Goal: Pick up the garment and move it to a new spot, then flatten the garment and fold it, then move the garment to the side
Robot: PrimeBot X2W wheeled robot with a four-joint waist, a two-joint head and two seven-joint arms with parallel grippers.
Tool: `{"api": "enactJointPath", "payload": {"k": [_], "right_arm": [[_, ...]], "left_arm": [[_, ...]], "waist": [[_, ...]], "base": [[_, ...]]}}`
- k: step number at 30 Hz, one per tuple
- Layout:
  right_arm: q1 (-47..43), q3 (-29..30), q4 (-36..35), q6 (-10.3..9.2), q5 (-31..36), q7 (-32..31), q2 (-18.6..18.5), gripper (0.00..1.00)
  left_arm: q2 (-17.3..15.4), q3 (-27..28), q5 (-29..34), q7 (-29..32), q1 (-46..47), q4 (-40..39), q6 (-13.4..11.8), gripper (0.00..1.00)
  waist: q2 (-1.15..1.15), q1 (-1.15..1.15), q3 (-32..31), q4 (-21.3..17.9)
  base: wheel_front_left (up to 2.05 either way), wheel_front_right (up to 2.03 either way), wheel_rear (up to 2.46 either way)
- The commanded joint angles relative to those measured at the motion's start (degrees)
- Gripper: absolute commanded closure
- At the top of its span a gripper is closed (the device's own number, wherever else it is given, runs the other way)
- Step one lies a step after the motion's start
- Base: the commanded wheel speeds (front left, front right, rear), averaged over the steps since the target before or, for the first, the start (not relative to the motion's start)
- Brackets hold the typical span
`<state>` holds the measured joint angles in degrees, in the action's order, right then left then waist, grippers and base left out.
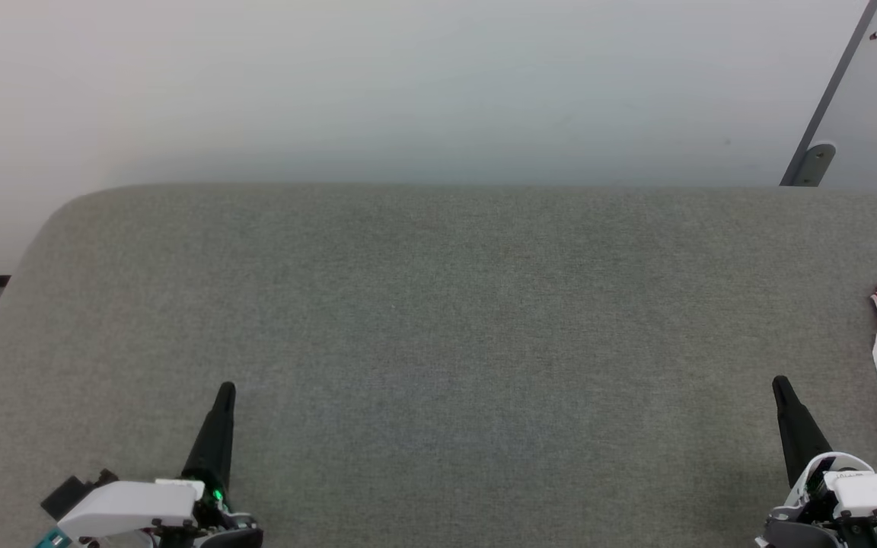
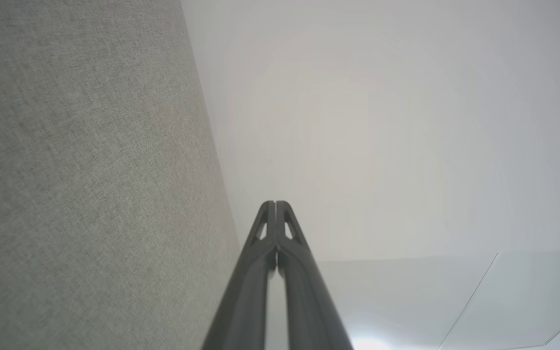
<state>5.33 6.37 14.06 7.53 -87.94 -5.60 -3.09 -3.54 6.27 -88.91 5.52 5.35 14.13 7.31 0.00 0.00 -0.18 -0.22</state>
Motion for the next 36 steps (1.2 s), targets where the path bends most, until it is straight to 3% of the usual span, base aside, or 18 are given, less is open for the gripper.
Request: {"api": "enactJointPath", "payload": {"k": [1, 11, 36], "right_arm": [[0.86, 0.12, -0.11, -0.07, -1.18, -0.32, 0.18, 1.00], [1.42, 0.25, -0.04, -0.08, -4.79, -1.14, 0.35, 1.00], [1.03, 0.20, -0.04, -0.08, -4.57, -1.12, 0.32, 1.00]], "left_arm": [[0.22, 0.26, -0.97, 0.44, 0.66, -0.15, 0.30, 1.00], [0.86, 0.39, -3.71, 1.23, 1.26, -0.11, 0.32, 1.00], [0.76, 0.34, -3.58, 1.18, 1.18, -0.12, 0.32, 1.00]], "waist": [[0.00, 0.00, 0.06, 0.04], [0.00, 0.00, 0.36, 0.22], [0.00, 0.00, 0.36, 0.22]], "base": [[0.00, 0.00, 0.00], [0.00, 0.00, 0.00], [0.00, 0.00, 0.00]]}}
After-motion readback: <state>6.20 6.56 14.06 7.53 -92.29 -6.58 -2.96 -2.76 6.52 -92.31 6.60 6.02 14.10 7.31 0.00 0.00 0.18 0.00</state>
